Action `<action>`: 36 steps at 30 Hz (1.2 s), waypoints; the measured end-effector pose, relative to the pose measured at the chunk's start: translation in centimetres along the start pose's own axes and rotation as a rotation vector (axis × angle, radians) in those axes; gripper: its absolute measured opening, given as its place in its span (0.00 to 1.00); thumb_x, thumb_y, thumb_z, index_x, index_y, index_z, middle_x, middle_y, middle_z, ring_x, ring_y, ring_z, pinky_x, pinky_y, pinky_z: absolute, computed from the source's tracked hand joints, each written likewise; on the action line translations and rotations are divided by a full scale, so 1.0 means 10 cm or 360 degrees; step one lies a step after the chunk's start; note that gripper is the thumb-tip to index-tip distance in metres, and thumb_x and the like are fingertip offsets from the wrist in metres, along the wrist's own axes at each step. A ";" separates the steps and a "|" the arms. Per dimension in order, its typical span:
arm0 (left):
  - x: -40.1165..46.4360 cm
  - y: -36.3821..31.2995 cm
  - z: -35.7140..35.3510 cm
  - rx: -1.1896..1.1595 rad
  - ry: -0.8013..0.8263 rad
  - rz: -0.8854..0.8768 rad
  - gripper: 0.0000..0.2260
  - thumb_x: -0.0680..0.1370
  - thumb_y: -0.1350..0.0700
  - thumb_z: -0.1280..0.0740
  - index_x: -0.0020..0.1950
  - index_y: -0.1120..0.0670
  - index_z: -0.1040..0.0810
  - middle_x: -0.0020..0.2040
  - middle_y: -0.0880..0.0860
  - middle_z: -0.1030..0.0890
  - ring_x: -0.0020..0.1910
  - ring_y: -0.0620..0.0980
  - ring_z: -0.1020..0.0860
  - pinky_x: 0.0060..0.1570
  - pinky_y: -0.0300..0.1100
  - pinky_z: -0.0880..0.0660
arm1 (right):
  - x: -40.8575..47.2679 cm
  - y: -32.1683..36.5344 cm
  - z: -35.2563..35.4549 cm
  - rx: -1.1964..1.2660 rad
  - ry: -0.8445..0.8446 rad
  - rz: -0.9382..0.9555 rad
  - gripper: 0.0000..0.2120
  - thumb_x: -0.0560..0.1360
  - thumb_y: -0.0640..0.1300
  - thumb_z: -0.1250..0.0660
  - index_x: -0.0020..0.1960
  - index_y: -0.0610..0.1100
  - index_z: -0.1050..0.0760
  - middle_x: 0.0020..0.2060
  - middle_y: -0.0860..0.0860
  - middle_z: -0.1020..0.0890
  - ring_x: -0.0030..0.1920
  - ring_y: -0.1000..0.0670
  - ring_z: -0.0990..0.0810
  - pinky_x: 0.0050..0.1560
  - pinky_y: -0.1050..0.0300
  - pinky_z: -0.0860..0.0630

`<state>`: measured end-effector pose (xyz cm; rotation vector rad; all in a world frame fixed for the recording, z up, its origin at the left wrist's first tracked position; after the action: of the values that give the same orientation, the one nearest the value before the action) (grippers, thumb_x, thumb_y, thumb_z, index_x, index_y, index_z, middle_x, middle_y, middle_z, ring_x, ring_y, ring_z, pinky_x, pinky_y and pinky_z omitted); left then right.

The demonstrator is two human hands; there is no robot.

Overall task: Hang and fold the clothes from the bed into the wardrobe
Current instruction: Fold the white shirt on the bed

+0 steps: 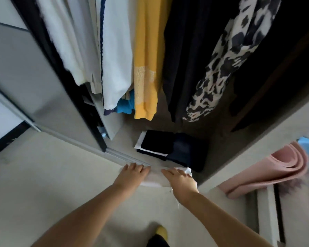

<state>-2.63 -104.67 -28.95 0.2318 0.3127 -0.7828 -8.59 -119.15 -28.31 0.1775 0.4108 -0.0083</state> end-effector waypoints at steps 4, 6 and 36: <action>0.74 0.32 -0.46 0.0010 0.0110 -0.0024 0.34 0.74 0.67 0.39 0.77 0.53 0.49 0.71 0.57 0.37 0.69 0.62 0.37 0.66 0.54 0.37 | 0.81 -0.19 -0.28 -0.0013 0.0094 -0.0002 0.37 0.75 0.33 0.44 0.78 0.55 0.50 0.74 0.51 0.38 0.72 0.45 0.38 0.68 0.49 0.36; 1.13 0.48 -0.84 0.0032 0.0198 -0.0075 0.35 0.73 0.68 0.38 0.77 0.54 0.48 0.72 0.57 0.37 0.69 0.63 0.38 0.66 0.55 0.36 | 1.23 -0.28 -0.56 -0.0049 0.0108 -0.0011 0.38 0.74 0.33 0.43 0.78 0.55 0.51 0.73 0.51 0.37 0.70 0.45 0.35 0.66 0.49 0.35; 5.10 1.38 -3.44 -0.0004 -0.0005 0.0021 0.45 0.76 0.64 0.39 0.73 0.44 0.73 0.77 0.51 0.67 0.76 0.54 0.65 0.71 0.63 0.59 | 5.04 -1.84 -2.79 -0.0020 -0.0031 -0.0302 0.40 0.79 0.41 0.42 0.76 0.58 0.67 0.74 0.50 0.73 0.72 0.37 0.73 0.69 0.27 0.61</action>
<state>34.78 -117.53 -78.04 0.2299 0.3092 -0.7693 25.76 -131.07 -76.61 0.1256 0.4069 -0.1937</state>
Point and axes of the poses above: each hand's wrist, its own x-axis towards the middle knuckle, its own z-axis out of the back of the hand, y = z × x, the point moved 7 cm from there along x, towards the middle knuckle
